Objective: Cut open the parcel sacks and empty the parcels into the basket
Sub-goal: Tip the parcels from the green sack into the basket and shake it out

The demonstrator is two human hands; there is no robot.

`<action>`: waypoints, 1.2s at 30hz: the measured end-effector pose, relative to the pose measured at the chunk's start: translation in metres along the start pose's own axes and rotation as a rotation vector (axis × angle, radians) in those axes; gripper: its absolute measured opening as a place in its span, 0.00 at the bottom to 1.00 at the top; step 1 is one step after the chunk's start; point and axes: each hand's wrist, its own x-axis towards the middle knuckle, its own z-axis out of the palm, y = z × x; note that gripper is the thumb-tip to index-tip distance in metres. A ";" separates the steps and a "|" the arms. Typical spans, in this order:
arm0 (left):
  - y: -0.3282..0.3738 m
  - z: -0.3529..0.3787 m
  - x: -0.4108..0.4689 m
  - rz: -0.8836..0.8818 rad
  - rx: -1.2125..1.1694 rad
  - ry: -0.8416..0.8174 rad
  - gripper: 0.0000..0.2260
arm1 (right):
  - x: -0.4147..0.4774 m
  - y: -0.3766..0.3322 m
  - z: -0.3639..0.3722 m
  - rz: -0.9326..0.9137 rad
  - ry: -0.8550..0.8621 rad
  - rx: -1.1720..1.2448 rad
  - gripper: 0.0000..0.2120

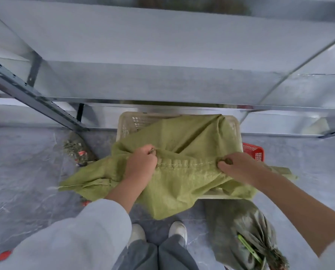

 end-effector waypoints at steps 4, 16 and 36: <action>0.028 -0.015 -0.016 -0.012 0.029 -0.070 0.08 | -0.012 -0.009 -0.029 -0.058 0.165 0.096 0.17; 0.102 -0.057 -0.064 0.037 0.072 -0.060 0.15 | -0.077 -0.015 -0.075 -0.072 0.276 0.170 0.16; 0.106 -0.088 -0.126 -0.007 -0.068 0.188 0.20 | -0.138 -0.031 -0.096 -0.164 0.160 0.178 0.17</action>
